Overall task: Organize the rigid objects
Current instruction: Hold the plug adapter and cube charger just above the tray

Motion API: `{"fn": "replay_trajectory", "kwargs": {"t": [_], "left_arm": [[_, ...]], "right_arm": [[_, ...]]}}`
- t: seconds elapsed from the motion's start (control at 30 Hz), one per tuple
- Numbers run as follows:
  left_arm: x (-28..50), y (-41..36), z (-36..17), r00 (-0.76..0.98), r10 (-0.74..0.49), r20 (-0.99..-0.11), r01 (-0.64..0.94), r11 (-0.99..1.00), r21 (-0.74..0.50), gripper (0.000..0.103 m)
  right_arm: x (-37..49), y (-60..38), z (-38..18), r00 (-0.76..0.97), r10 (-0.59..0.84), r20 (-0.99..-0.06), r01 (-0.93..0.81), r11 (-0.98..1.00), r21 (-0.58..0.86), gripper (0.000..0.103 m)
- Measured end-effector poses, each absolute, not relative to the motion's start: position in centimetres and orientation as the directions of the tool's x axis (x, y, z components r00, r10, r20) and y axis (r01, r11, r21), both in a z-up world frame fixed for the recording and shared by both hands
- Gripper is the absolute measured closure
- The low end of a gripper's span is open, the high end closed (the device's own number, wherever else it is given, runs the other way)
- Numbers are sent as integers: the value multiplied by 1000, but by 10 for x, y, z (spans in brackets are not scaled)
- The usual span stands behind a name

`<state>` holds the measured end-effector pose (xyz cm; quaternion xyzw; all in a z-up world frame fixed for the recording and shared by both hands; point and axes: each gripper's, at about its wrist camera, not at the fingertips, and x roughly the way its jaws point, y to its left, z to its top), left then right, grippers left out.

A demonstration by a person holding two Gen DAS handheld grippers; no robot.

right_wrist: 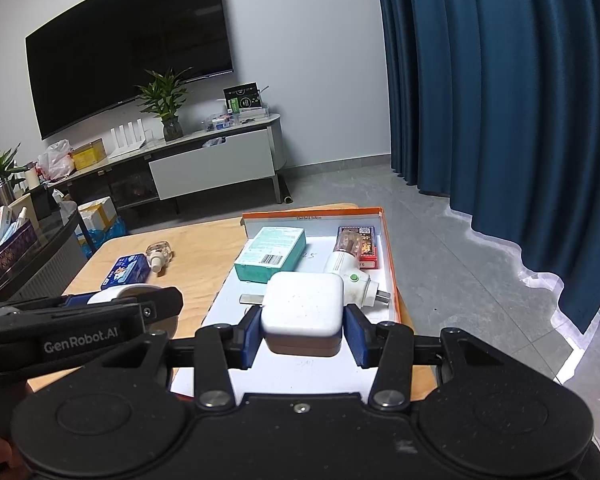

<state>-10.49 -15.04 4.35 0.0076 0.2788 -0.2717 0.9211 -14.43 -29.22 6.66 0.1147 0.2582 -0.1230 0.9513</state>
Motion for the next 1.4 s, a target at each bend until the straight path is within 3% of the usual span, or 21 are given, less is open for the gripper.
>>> {"fn": "replay_trajectory", "kwargs": {"t": [1.4], "left_arm": [[-107, -152, 44, 694, -502, -516, 509, 849, -141, 44]], "right_arm": [[-144, -291, 61, 834, -169, -526, 287, 946, 153, 50]]}}
